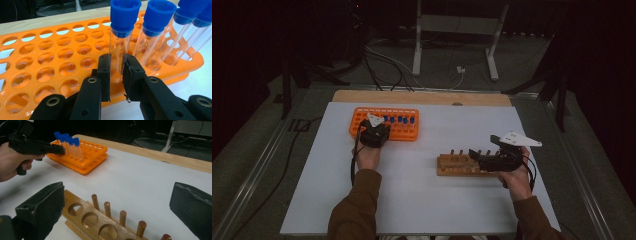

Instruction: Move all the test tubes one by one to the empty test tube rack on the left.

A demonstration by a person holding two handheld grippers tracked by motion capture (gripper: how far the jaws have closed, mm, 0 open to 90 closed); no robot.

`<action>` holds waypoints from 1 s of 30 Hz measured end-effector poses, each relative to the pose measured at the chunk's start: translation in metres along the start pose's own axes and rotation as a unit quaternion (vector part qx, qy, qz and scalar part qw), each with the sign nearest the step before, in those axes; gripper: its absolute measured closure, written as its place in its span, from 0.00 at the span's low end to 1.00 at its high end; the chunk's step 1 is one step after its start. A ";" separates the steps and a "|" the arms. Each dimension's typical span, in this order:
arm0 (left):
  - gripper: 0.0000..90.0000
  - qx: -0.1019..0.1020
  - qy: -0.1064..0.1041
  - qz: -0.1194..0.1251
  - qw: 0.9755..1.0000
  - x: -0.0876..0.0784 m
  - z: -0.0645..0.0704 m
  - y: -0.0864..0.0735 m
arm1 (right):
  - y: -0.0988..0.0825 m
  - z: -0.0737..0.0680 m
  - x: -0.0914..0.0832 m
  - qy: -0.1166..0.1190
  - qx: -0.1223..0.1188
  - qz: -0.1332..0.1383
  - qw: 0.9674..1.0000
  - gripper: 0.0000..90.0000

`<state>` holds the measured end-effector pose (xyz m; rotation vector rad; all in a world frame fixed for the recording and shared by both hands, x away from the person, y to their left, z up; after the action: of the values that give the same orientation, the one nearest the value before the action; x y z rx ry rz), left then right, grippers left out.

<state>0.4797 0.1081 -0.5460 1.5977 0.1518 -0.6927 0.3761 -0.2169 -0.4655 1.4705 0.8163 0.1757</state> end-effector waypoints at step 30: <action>0.18 -0.070 -0.049 0.027 0.996 -0.048 -0.019 0.007 | -0.003 0.004 -0.011 0.003 0.017 0.018 1.000 0.00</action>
<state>0.4507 0.1386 -0.5151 1.4258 0.0819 -0.7023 0.3693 -0.2265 -0.4641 1.5185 0.8016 0.1943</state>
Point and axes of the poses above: each handheld gripper's, and its own axes: x roughly forward along the jaws, y roughly out of its top, z roughly to its right, the point moved 9 cm from there along x, roughly forward along the jaws, and after that the axes turned 4 degrees about z, right-handed, at the moved point
